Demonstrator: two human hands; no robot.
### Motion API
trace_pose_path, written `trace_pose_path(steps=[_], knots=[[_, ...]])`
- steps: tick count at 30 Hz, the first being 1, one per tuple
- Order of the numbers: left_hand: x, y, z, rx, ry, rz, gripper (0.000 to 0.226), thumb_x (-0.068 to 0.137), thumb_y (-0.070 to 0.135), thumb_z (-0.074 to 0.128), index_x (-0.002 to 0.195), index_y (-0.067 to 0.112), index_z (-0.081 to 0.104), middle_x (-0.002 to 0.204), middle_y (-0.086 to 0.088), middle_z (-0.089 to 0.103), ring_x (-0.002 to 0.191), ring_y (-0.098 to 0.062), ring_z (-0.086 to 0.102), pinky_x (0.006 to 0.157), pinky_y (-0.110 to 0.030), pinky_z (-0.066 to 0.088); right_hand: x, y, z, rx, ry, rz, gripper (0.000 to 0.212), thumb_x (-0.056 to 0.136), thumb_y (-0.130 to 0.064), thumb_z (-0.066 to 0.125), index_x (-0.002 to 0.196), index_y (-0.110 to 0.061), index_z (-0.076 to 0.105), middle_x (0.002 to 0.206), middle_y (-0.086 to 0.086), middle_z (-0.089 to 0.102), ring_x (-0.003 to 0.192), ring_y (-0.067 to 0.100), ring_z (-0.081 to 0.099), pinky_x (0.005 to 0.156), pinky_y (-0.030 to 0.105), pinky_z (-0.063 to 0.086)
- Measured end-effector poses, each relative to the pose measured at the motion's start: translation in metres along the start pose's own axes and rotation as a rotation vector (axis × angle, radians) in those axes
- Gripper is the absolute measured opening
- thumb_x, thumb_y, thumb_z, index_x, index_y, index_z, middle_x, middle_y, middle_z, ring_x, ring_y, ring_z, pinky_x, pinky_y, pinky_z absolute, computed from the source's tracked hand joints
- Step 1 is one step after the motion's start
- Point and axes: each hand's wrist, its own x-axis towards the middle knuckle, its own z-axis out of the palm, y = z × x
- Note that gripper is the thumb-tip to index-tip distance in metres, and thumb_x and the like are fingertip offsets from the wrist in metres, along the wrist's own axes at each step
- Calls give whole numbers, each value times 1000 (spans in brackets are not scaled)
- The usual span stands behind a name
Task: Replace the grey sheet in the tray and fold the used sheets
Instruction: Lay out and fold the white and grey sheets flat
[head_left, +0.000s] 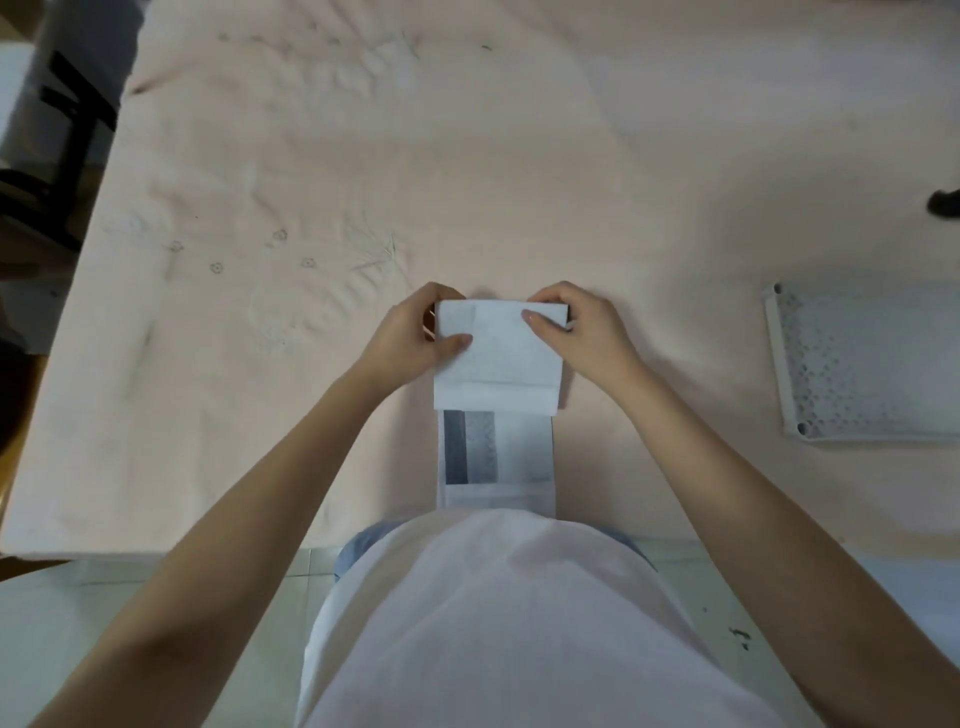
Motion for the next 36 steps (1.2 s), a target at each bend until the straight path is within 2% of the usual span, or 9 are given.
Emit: trace_pose_path(steps=[3,6,9,15,18,25,28,32,36], knots=[[34,-5,-3,10,36,-68,31,75,13,75,98,21,56,88,11,57,71,-9,51,69,-26,47,28,5,1,69,-34,63,43,75,-37,75,113,-29,54,100,-20,54,89,7,56,81,29,51],[60,-12,-3,53,67,-148,32,75,15,75,102,18,56,91,6,58,72,-10,54,70,-26,46,51,15,6,47,-106,130,67,73,-25,79,130,-22,43,117,-1,52,98,14,56,88,36,51],[74,-18,1,114,81,-198,35,77,19,71,108,18,54,96,2,62,85,-18,59,76,-31,50,66,23,13,-22,-147,156,70,76,-19,76,135,-17,38,129,8,49,111,23,55,95,43,48],[93,-31,8,283,86,-227,38,77,24,70,112,18,54,106,-4,62,94,-24,58,78,-34,49,80,30,23,-228,-125,102,67,78,-23,75,135,-9,41,136,9,43,121,25,48,97,33,41],[96,-38,8,372,117,-171,46,74,27,75,115,14,57,114,-7,53,107,-23,51,82,-27,41,83,34,22,-309,-115,72,67,76,-27,77,133,-10,47,133,9,42,121,23,47,95,31,41],[92,-36,10,738,244,-44,64,68,41,78,118,7,56,118,-17,51,107,-34,48,89,-38,35,84,42,22,-388,-87,22,75,73,-36,78,136,-10,47,128,11,41,120,26,43,100,31,35],[81,-34,14,768,296,279,58,72,35,78,119,8,57,121,-18,57,112,-36,54,87,-41,43,82,45,15,-464,-93,-82,82,73,-48,75,140,-14,42,137,11,37,128,28,35,107,40,32],[59,-48,10,723,-112,437,86,79,62,59,145,14,34,155,-12,25,144,-27,20,114,-38,22,67,55,6,-557,-363,-284,99,69,-68,65,148,-24,27,159,2,12,146,18,7,116,37,8],[50,-61,3,801,-304,385,91,80,60,58,149,12,22,158,-11,11,146,-25,6,120,-41,13,60,65,5,-731,-418,-393,104,69,-78,54,150,-20,22,160,3,6,147,16,-2,120,37,3]])
